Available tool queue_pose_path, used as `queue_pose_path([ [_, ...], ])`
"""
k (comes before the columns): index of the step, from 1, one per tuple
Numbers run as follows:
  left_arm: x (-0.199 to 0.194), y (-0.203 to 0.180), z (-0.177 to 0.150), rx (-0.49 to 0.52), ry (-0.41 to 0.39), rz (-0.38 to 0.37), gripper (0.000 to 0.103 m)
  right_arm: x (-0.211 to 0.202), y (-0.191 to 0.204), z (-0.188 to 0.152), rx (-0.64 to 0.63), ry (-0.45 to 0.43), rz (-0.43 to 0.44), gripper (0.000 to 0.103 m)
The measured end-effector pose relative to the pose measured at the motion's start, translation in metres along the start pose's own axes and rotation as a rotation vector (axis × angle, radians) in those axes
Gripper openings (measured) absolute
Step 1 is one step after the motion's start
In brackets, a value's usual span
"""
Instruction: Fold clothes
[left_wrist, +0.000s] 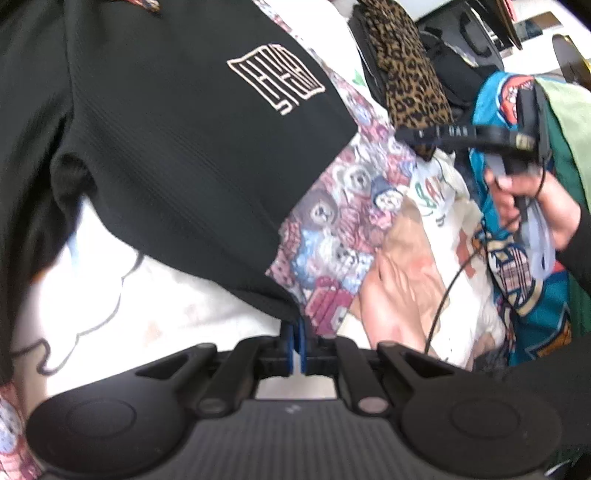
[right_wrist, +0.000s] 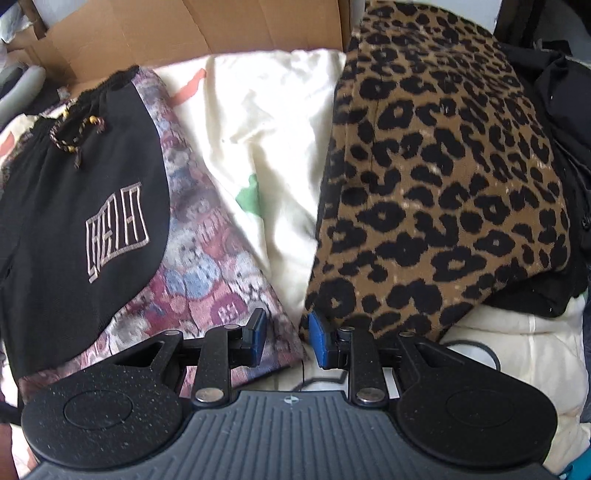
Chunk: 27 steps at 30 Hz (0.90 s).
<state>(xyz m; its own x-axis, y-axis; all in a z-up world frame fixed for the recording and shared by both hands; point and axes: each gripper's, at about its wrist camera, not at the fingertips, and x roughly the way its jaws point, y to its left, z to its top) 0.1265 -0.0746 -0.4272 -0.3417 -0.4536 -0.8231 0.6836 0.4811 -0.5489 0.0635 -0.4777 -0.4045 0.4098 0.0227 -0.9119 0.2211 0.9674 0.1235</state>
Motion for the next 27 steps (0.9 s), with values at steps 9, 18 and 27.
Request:
queue_pose_path([
  [9, -0.004, 0.019, 0.006, -0.094, -0.053, 0.0, 0.052, 0.008, 0.007, 0.013, -0.049, -0.03, 0.023, 0.032],
  [18, 0.015, 0.041, 0.014, -0.261, -0.078, -0.053, 0.004, 0.023, 0.009, 0.022, -0.063, -0.022, 0.036, 0.032],
  [27, 0.0, 0.037, 0.01, -0.226, -0.064, 0.031, 0.004, 0.021, 0.012, 0.026, -0.055, -0.041, 0.049, 0.032],
])
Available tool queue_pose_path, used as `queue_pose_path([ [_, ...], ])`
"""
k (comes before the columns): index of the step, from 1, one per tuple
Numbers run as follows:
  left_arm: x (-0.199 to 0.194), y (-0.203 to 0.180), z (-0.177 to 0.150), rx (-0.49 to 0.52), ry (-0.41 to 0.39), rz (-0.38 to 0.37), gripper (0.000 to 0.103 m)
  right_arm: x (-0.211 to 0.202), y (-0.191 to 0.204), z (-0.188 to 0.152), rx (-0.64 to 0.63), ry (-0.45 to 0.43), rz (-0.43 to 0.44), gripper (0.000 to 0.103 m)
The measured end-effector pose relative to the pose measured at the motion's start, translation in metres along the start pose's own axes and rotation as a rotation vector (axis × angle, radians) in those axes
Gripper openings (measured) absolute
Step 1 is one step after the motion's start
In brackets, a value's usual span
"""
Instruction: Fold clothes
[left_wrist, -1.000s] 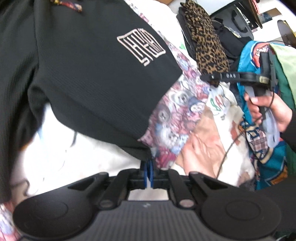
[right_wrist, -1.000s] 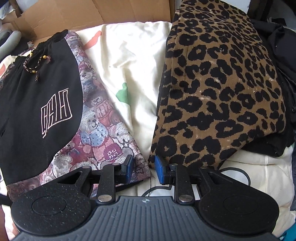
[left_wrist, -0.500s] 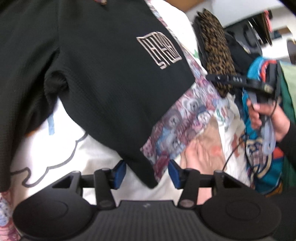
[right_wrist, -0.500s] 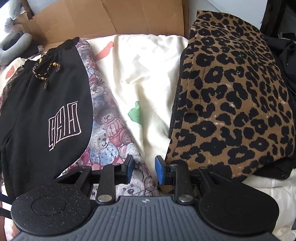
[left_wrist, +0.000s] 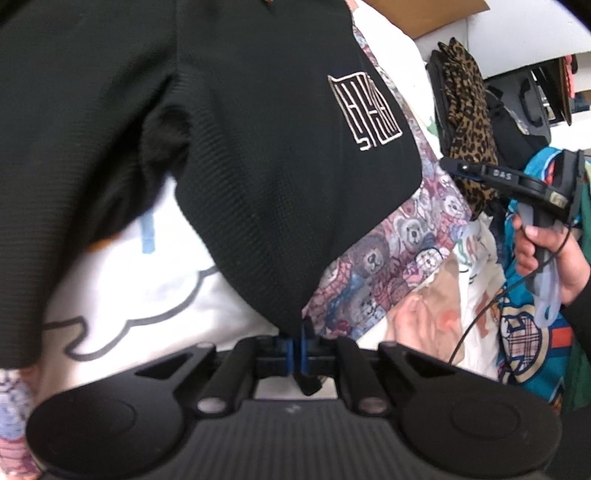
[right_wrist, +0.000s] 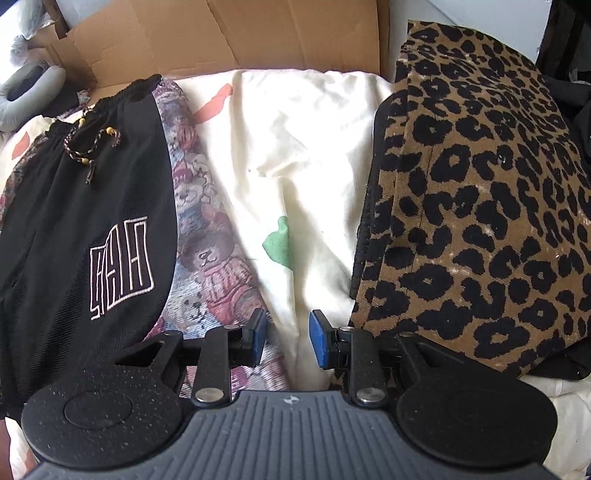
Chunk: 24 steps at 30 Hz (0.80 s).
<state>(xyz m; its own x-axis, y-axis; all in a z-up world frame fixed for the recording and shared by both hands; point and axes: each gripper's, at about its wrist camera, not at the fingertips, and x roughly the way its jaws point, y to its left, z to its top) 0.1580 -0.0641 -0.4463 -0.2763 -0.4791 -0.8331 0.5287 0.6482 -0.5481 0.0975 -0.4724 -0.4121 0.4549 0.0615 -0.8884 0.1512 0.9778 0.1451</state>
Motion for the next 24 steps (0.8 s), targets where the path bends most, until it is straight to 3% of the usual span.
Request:
queue_pose_path([
  [7, 0.006, -0.014, -0.001, 0.018, 0.016, 0.032, 0.004, -0.004, 0.003, -0.008, 0.009, 0.011, 0.048, 0.032],
  [18, 0.004, -0.016, 0.001, 0.047, 0.039, 0.061, 0.005, 0.003, -0.009, -0.024, 0.096, 0.12, 0.114, 0.032],
  [21, 0.006, -0.016, 0.0, 0.035, 0.039, 0.044, 0.011, 0.005, -0.014, -0.03, 0.122, 0.145, 0.137, 0.032],
  [24, 0.008, -0.014, -0.002, 0.009, 0.035, 0.014, 0.028, 0.005, -0.023, -0.033, 0.177, 0.152, 0.168, 0.032],
])
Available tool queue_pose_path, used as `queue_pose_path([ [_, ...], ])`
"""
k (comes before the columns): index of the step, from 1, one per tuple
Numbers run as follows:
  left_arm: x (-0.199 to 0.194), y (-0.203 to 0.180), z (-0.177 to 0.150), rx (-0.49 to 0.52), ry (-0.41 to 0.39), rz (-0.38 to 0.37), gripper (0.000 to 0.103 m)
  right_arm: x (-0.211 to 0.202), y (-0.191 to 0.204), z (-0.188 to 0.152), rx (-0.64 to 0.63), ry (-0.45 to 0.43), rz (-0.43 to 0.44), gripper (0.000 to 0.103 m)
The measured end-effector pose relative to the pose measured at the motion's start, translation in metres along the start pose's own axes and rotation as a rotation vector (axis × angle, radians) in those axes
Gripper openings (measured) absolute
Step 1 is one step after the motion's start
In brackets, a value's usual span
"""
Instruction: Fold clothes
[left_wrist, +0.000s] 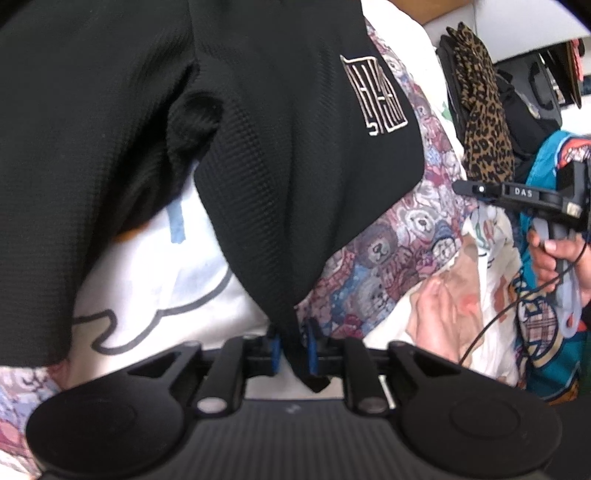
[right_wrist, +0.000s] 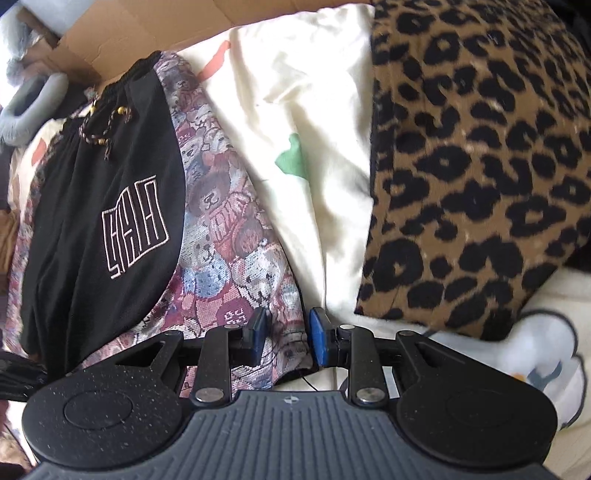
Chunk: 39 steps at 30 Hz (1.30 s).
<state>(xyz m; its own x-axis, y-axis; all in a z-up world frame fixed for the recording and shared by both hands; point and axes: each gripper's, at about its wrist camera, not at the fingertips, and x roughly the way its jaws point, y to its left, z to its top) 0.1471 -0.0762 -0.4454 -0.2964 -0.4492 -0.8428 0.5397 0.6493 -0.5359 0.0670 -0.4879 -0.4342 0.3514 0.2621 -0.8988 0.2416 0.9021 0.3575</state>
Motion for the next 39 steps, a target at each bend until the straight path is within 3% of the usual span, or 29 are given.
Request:
queue_pose_path([
  [2, 0.001, 0.001, -0.002, -0.017, -0.007, -0.021, 0.037, -0.002, -0.004, 0.001, 0.026, 0.002, 0.016, 0.032],
  [8, 0.006, 0.001, -0.001, -0.065, -0.022, -0.028, 0.033, -0.012, -0.007, 0.005, 0.048, -0.038, 0.014, 0.032],
  [9, 0.007, 0.001, 0.0, -0.069, -0.024, -0.029, 0.031, -0.012, -0.008, 0.006, 0.054, -0.041, 0.015, 0.032],
  [11, 0.009, 0.001, 0.0, -0.068, -0.021, -0.012, 0.006, -0.01, -0.007, 0.008, 0.053, -0.041, 0.01, 0.032],
  [21, 0.002, -0.002, 0.002, -0.021, -0.005, 0.056, 0.005, -0.011, -0.006, 0.013, 0.038, -0.053, 0.023, 0.032],
  [28, 0.006, -0.003, 0.005, -0.003, 0.017, 0.076, 0.005, -0.008, -0.005, 0.015, 0.036, -0.068, 0.082, 0.032],
  [39, 0.009, -0.002, 0.005, 0.008, 0.027, 0.07, 0.005, 0.01, -0.017, 0.009, 0.061, 0.023, 0.118, 0.029],
])
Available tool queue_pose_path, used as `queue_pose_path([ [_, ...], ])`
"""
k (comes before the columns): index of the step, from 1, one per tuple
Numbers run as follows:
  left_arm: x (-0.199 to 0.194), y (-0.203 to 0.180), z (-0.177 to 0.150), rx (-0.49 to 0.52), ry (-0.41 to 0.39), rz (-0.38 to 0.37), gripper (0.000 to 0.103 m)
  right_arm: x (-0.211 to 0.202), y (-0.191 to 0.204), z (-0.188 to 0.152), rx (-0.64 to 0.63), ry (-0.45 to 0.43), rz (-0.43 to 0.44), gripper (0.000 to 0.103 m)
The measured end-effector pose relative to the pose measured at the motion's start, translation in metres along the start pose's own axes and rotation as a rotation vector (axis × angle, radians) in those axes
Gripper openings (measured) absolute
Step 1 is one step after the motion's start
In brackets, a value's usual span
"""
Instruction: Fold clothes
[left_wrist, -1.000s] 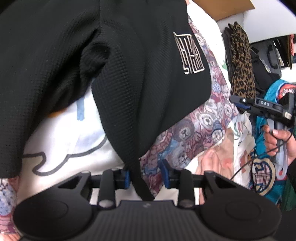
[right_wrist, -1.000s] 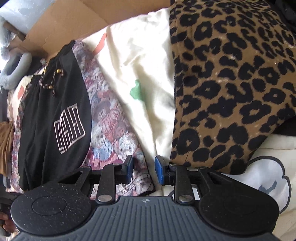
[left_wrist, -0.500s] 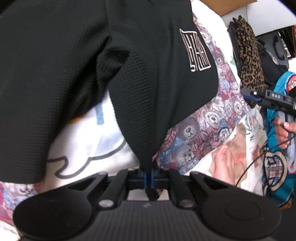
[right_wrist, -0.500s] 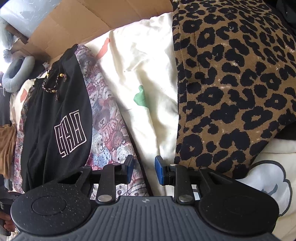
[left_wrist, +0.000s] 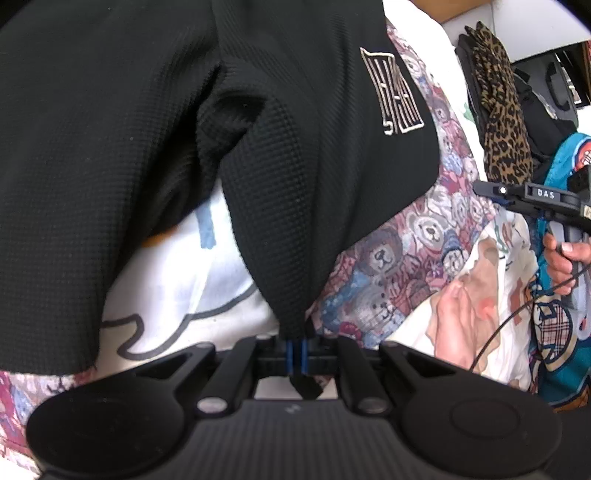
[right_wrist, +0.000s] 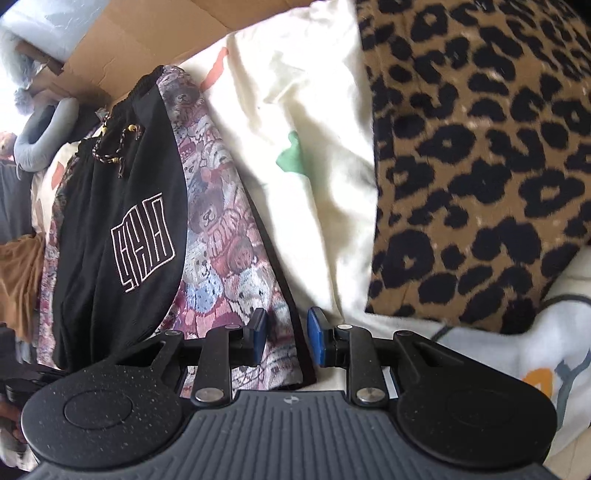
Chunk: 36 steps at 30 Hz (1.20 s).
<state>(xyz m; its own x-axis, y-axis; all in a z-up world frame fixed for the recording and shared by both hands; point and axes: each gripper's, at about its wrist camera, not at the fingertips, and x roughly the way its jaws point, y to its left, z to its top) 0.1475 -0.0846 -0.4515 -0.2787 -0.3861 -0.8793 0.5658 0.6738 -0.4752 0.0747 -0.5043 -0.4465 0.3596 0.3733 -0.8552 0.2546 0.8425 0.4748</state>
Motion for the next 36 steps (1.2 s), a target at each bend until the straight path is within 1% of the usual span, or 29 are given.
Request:
queue_pose_path([
  [1, 0.0, 0.0, 0.0, 0.0, 0.001, -0.001, 0.005, 0.0, 0.0, 0.0, 0.0, 0.008, -0.001, 0.026],
  [2, -0.001, 0.001, 0.0, 0.0, 0.003, -0.003, 0.005, 0.001, 0.0, 0.0, -0.003, 0.016, -0.007, 0.009],
  [3, -0.001, 0.001, -0.001, -0.001, 0.004, -0.004, 0.005, 0.0, 0.0, 0.0, -0.005, 0.022, -0.006, 0.008],
  [4, -0.002, 0.002, -0.001, -0.003, 0.005, -0.006, 0.005, 0.0, 0.001, 0.0, -0.009, 0.025, -0.006, 0.004],
  [5, -0.003, 0.002, -0.001, -0.005, 0.006, -0.009, 0.004, -0.001, 0.002, 0.0, -0.014, 0.028, -0.006, 0.003],
  [8, -0.007, 0.003, -0.002, -0.012, 0.011, -0.028, 0.004, -0.012, 0.013, 0.004, -0.06, 0.027, -0.029, 0.002],
  [14, -0.013, -0.005, 0.001, 0.005, 0.019, -0.1, 0.004, -0.048, 0.037, 0.016, -0.143, 0.002, -0.087, 0.002],
  [20, -0.016, -0.021, 0.006, 0.043, 0.016, -0.171, 0.004, -0.083, 0.054, 0.031, -0.178, -0.035, -0.161, 0.002],
  [26, -0.015, -0.025, 0.01, 0.061, 0.012, -0.215, 0.004, -0.107, 0.064, 0.041, -0.209, -0.069, -0.207, 0.002],
  [28, -0.009, -0.028, 0.01, 0.065, 0.012, -0.216, 0.004, -0.11, 0.064, 0.042, -0.221, -0.076, -0.225, 0.002],
  [31, 0.003, -0.029, 0.013, 0.056, 0.016, -0.211, 0.004, -0.1, 0.057, 0.041, -0.233, -0.07, -0.274, 0.002],
  [36, 0.027, -0.027, 0.011, 0.064, 0.069, -0.157, 0.005, -0.061, 0.029, 0.032, -0.193, -0.027, -0.319, 0.002],
])
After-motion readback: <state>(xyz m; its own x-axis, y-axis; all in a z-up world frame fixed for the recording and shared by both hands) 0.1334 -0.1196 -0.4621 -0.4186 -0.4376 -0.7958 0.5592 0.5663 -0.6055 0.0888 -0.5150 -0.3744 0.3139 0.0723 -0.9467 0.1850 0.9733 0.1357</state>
